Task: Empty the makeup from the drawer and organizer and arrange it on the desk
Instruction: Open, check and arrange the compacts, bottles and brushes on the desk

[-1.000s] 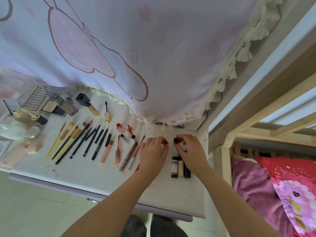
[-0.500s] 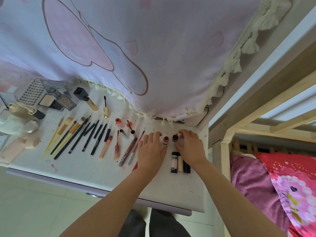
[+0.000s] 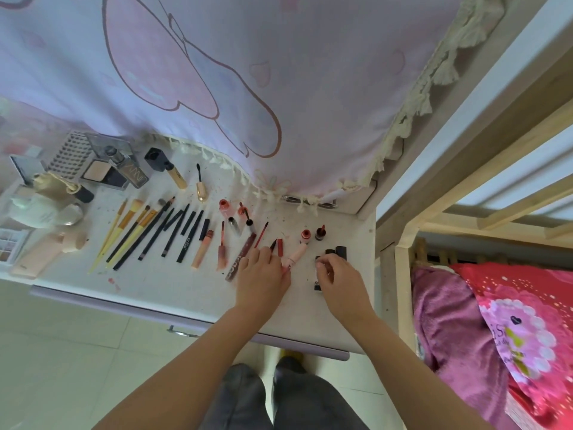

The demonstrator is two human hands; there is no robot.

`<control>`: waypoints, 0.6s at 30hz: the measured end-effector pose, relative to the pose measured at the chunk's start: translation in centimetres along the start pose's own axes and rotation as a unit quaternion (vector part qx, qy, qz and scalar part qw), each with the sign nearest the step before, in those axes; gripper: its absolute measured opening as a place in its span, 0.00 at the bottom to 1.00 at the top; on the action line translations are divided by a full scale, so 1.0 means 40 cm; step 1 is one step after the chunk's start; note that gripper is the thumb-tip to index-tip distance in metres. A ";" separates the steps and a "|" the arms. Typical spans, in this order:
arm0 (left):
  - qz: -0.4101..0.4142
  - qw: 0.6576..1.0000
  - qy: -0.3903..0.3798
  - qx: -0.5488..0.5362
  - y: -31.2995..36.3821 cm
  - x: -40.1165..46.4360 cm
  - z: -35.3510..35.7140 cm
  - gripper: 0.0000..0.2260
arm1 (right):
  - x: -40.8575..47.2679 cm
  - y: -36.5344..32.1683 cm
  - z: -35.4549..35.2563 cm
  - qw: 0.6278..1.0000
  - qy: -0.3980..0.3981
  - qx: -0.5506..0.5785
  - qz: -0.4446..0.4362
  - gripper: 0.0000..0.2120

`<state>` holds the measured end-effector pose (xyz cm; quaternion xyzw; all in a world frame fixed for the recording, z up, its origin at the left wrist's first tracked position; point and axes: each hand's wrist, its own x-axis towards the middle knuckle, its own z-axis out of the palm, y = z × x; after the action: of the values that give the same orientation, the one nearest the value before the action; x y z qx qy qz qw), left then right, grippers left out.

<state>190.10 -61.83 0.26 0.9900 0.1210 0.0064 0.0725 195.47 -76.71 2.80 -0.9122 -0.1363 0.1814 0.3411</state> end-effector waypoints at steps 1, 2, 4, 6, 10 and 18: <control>0.022 0.999 0.030 -0.023 -0.008 -0.011 -0.002 0.10 | 0.001 -0.014 -0.005 0.999 -0.030 0.029 0.032 0.11; 0.049 0.996 0.050 -0.047 -0.017 -0.026 -0.008 0.10 | 0.002 -0.028 -0.012 0.994 -0.063 0.058 0.063 0.13; 0.100 0.989 0.068 -0.081 -0.038 -0.052 -0.029 0.11 | 0.008 -0.055 -0.026 0.983 -0.119 0.103 0.094 0.18; 0.140 0.985 0.046 -0.093 -0.064 -0.065 -0.044 0.10 | 0.010 -0.077 -0.042 0.974 -0.166 0.123 0.089 0.19; 0.120 0.981 -0.068 -0.138 -0.064 -0.060 -0.106 0.11 | 0.010 -0.110 -0.062 0.967 -0.188 0.165 0.053 0.15; 0.090 0.931 -0.213 -0.284 -0.060 -0.043 -0.172 0.09 | -0.002 -0.118 -0.118 0.971 -0.215 0.092 -0.046 0.04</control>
<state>187.66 -58.95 6.70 0.9131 0.0064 -0.1638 0.3734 196.82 -76.01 9.30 -0.8094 -0.2307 0.3695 0.3939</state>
